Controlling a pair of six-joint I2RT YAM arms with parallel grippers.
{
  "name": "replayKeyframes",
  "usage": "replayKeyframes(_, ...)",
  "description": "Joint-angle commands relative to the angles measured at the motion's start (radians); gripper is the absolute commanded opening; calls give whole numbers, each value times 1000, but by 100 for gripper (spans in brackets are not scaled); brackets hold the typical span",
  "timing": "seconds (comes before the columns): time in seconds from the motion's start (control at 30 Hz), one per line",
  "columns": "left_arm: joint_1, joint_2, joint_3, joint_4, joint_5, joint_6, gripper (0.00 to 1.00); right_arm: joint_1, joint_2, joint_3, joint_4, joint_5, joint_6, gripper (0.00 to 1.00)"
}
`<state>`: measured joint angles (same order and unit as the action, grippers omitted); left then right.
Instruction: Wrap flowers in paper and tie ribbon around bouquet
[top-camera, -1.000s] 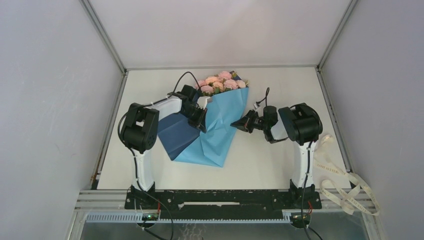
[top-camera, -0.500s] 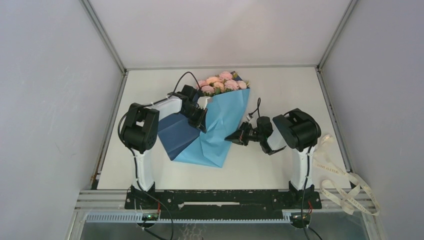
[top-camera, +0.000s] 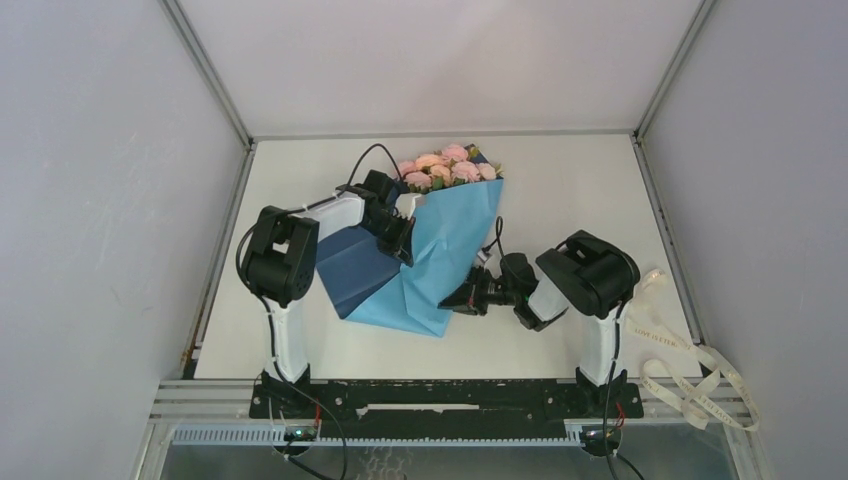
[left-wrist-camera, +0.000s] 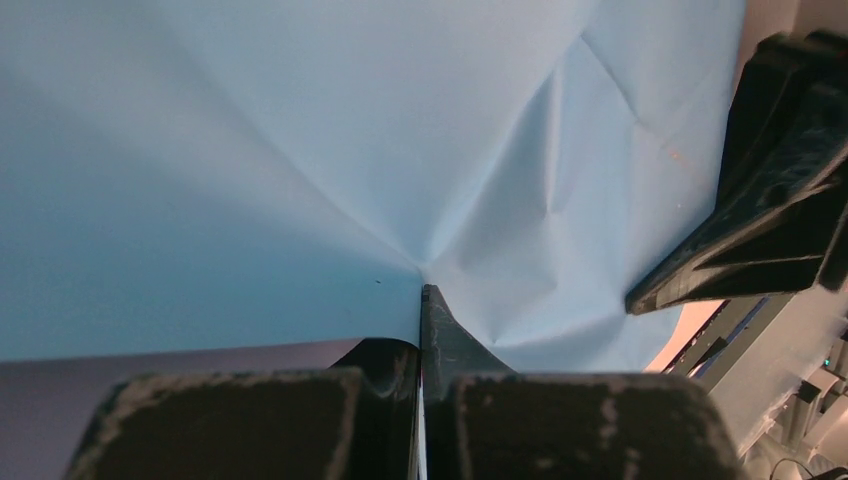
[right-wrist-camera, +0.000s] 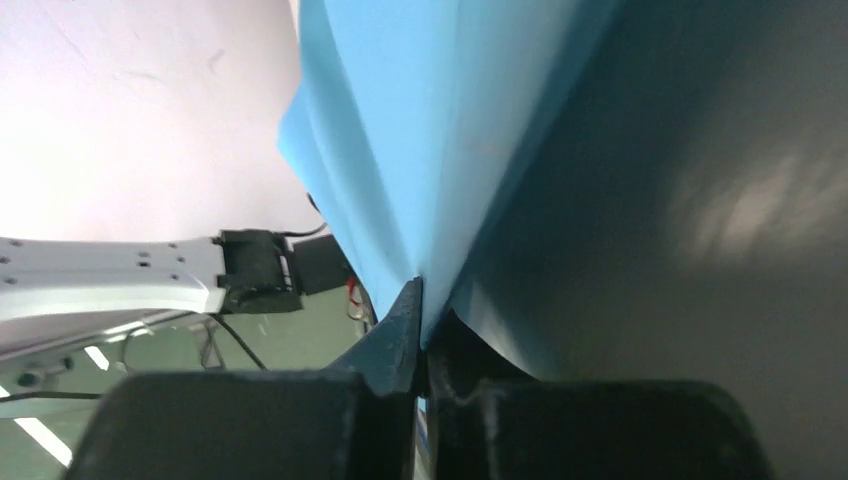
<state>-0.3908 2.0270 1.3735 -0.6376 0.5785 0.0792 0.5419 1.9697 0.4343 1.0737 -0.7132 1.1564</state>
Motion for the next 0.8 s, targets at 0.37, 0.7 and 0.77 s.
replayKeyframes(0.37,-10,-57,-7,16,9,25,0,179,-103,-78,2,82,35,42)
replayKeyframes(0.7,-15,-63,-8,16,9,24,0,189,-109,-118,18,81,45,25)
replayKeyframes(0.77,-15,-64,-6,16,9,25,0,192,-99,-119,16,68,48,37)
